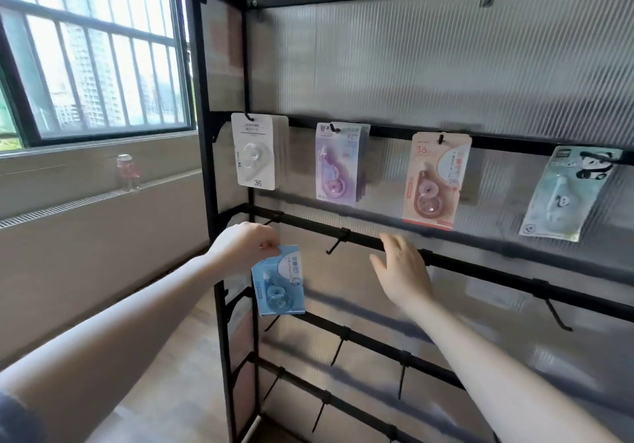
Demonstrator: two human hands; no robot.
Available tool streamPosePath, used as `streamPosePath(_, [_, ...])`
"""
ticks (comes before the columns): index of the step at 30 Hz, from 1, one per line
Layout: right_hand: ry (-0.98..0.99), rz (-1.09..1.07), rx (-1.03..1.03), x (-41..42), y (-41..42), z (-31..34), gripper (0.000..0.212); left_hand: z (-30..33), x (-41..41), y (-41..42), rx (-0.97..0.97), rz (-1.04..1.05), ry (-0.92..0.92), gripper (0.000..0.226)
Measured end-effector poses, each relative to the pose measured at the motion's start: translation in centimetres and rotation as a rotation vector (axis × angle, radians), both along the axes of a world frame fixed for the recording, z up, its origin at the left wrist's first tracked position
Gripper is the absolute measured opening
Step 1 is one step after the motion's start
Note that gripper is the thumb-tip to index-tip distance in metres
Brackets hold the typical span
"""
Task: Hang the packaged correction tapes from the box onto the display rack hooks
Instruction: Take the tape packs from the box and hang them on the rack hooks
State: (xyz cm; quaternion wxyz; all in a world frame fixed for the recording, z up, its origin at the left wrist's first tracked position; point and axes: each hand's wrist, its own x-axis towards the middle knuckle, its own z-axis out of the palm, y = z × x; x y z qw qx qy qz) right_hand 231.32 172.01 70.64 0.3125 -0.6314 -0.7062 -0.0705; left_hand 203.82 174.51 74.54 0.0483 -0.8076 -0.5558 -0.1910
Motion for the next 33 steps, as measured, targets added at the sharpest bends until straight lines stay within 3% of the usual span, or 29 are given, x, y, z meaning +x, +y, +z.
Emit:
streamPosePath(16, [-0.048, -0.004, -0.049, -10.8, 7.3, -2.5, 0.045, -2.7, -8.9, 9.4, -0.049, -0.147, -0.107, 0.012])
streamPosePath(33, [-0.03, -0.179, -0.102, -13.0, 10.0, -3.8, 0.046, -5.9, -10.7, 16.9, 0.015, -0.317, -0.166, 0.019])
